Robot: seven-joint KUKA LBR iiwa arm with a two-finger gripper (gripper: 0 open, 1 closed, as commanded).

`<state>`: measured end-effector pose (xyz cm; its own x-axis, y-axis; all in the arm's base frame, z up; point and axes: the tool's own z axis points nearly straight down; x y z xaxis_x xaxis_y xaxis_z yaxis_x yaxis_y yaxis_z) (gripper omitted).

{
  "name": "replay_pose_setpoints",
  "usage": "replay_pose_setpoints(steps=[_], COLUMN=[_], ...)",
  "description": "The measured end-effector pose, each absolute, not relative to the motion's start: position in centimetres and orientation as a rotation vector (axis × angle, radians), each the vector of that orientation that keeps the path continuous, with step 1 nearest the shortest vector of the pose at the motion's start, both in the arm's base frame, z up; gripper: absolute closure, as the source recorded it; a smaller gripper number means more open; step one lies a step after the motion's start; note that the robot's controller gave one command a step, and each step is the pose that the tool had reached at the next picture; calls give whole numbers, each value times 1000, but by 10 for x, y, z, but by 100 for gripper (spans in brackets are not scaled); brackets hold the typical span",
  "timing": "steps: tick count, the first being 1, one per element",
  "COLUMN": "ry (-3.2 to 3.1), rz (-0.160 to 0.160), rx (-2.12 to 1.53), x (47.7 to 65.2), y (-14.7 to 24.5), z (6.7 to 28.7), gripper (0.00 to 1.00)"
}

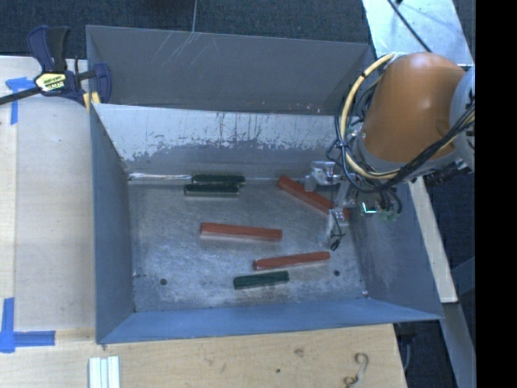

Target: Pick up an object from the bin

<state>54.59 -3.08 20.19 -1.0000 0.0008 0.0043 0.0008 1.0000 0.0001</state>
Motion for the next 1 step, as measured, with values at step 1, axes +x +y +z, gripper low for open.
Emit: replay_pose_setpoints(steps=[1], ry=[-3117], rz=[-1], rx=[357], x=[518], y=[-24], z=[67], gripper=[0])
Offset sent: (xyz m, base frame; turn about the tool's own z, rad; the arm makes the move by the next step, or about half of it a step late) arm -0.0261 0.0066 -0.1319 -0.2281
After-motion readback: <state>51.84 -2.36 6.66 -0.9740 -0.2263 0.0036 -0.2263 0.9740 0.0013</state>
